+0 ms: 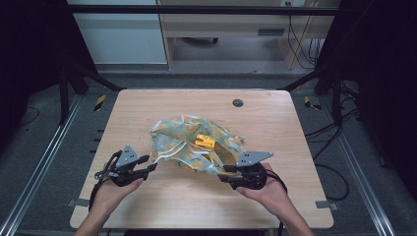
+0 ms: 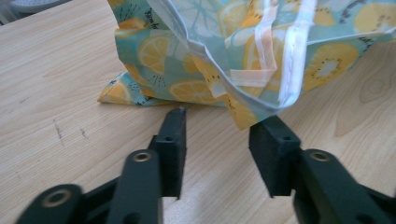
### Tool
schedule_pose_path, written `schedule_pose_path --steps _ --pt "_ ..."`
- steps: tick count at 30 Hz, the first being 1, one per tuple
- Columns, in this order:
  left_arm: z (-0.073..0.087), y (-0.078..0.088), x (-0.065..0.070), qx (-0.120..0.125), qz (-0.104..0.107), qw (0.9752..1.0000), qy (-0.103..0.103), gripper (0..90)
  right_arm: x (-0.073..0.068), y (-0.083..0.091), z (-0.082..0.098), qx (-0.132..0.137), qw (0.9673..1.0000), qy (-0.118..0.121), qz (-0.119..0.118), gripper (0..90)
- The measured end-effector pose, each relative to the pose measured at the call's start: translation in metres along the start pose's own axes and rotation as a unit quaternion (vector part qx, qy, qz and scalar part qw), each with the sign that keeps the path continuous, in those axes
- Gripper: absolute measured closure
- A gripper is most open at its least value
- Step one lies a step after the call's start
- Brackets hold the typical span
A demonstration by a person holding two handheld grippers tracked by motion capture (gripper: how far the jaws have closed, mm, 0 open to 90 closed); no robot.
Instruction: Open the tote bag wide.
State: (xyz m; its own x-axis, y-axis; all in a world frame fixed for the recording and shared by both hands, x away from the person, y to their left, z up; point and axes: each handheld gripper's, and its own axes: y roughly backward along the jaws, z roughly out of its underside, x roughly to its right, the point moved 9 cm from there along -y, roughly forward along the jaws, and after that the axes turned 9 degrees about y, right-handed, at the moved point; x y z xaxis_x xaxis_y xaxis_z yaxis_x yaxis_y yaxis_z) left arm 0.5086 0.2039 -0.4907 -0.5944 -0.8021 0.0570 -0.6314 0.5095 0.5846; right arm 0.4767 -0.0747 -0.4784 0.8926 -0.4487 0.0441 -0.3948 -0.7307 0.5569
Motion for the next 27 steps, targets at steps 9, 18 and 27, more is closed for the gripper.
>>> schedule_pose_path --steps 9,18,27 --pt "-0.016 0.032 0.011 0.027 -0.005 0.9996 -0.002 39.7 -0.005 0.006 -0.007 -0.002 1.0 0.004 -0.003 49.5" --pt "-0.049 0.027 0.037 0.037 0.013 0.999 -0.023 36.4 0.003 0.017 -0.032 0.006 0.9998 0.01 0.018 36.4" --pt "-0.069 -0.019 0.055 0.018 0.024 0.999 -0.033 31.1 0.046 0.017 -0.055 0.006 0.9976 -0.009 0.069 25.5"
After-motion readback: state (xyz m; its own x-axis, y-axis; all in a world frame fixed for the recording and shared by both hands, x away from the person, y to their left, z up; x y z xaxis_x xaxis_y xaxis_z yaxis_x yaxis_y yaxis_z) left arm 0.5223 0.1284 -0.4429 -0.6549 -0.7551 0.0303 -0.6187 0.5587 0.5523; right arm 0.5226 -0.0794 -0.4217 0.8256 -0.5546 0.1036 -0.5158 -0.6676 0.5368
